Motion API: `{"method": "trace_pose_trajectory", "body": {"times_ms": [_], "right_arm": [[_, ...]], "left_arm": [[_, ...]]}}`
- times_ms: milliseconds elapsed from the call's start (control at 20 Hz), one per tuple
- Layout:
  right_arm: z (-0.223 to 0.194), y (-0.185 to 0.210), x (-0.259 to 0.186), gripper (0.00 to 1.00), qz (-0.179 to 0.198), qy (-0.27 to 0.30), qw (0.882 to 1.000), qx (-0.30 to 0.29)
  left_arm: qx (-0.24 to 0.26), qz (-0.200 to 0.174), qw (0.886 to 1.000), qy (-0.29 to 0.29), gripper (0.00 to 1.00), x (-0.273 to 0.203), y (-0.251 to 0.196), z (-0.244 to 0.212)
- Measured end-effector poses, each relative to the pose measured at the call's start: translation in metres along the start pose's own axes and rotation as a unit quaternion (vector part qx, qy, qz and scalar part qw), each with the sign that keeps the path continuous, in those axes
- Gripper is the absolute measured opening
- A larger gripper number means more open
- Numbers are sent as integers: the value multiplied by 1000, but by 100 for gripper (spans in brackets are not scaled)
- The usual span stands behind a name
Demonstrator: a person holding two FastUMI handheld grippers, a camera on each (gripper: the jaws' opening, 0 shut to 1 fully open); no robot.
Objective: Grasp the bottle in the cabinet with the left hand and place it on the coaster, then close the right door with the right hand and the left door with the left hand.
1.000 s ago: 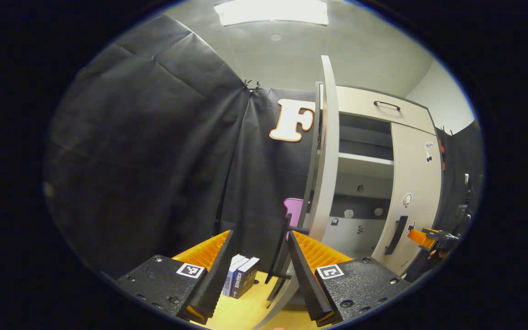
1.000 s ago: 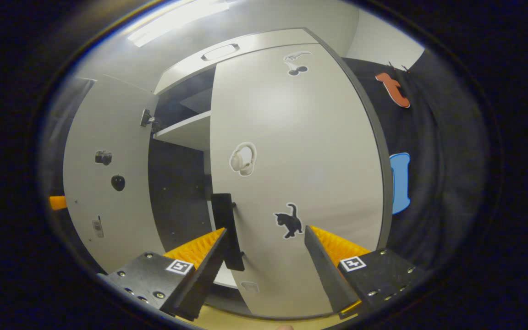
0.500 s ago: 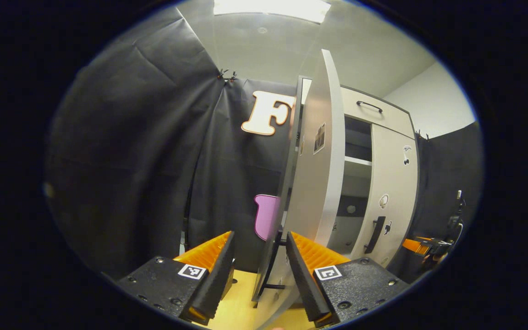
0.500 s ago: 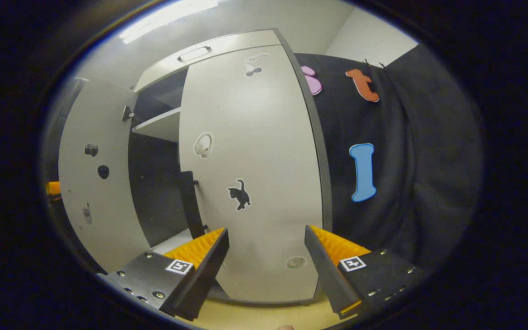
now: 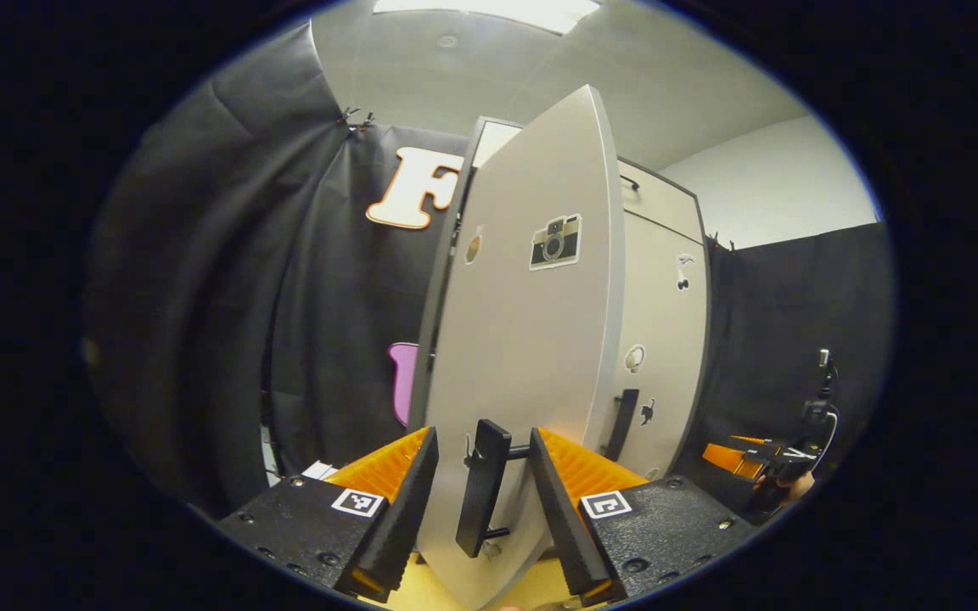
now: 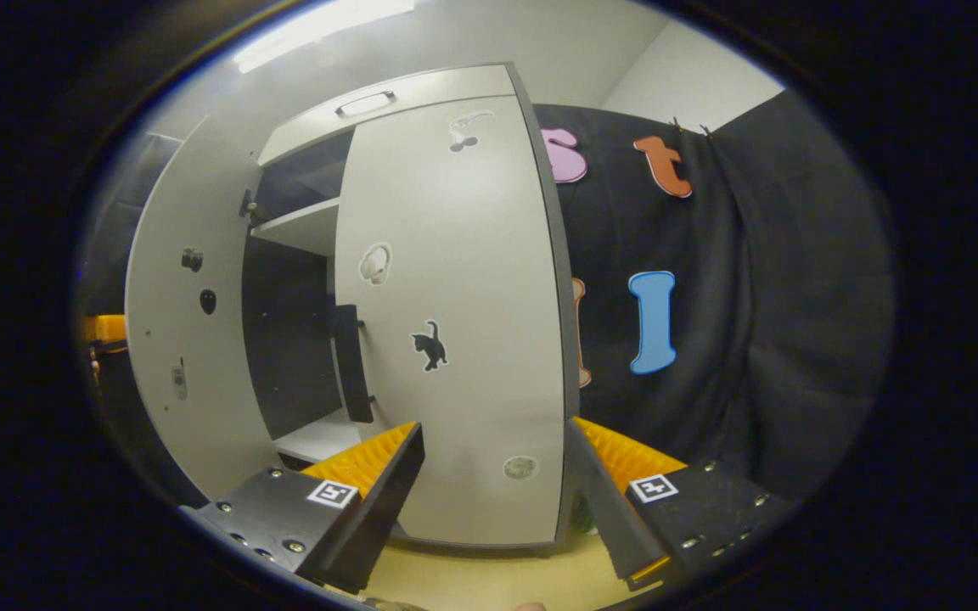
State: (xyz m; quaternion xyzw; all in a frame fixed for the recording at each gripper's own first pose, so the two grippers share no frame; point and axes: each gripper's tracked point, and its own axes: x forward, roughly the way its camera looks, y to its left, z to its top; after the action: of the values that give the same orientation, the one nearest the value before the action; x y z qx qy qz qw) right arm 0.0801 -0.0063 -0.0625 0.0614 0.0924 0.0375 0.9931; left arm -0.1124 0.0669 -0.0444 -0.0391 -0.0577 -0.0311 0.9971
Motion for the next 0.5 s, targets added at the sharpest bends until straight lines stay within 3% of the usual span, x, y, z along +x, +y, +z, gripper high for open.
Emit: {"method": "trace_pose_trajectory", "body": {"times_ms": [100,150,200,300,350,500], "right_arm": [[4,-11,-4,100,-8,-2,1000,-1],[6,-17,-7,100,-12,-4,1000,-1],[9,-24,-11,100,-18,-7,1000,0],[13,-34,-14,100,-26,-11,1000,0],[13,-40,-17,100,-30,-12,999,0],[14,-56,-27,100,-45,-13,999,1]], "left_arm": [[-8,-4,1000,-1,70,9,-9,-3],[-16,-10,1000,0,77,15,-17,-6],[-22,-9,1000,-2,75,20,-22,-8],[-25,0,1000,-1,83,32,-23,-12],[-33,-6,999,1,97,39,-29,-14],[-48,-16,999,9,100,52,-41,-20]]}}
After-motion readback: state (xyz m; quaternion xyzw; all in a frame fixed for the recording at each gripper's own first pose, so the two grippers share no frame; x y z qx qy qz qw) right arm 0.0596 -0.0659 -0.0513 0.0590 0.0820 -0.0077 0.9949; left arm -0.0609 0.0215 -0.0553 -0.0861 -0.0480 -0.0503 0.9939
